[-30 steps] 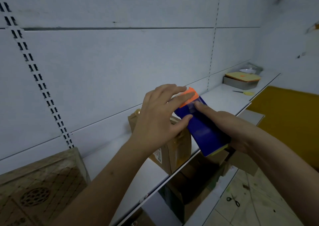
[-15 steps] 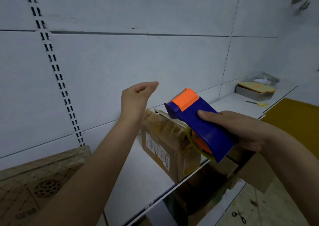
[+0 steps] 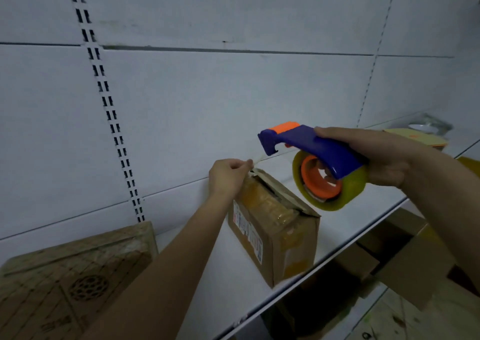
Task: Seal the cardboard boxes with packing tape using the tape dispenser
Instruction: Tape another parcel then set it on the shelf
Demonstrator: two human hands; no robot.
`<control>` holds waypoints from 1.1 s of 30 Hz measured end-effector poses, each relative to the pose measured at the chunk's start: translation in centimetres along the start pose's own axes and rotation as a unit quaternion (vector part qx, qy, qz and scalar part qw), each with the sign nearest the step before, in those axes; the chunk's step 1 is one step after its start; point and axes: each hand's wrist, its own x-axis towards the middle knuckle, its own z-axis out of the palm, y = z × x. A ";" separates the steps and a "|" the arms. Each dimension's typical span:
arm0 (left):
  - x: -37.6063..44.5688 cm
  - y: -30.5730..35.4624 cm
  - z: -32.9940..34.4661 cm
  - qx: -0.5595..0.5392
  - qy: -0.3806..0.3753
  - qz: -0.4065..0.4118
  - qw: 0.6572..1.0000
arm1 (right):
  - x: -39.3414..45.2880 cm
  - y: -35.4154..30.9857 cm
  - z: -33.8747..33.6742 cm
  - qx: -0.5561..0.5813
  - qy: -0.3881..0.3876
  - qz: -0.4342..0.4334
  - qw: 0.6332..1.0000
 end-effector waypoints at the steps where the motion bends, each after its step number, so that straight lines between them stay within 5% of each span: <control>1: -0.3 -0.1 0.1 0.007 0.015 0.001 1.000 | 0.2 0.0 0.2 0.031 0.004 0.008 0.999; 12: -0.6 -0.4 -1.3 -0.173 -0.007 -0.128 0.977 | 0.1 1.5 0.2 -0.003 -0.031 0.088 0.996; 23: -1.9 -0.9 -0.1 -0.266 0.006 -0.105 0.958 | -0.4 -1.1 2.7 0.062 -0.019 0.058 0.996; 33: -1.2 -2.2 -1.2 -0.172 -0.023 -0.196 0.965 | -0.5 3.0 3.1 0.007 -0.038 0.124 0.992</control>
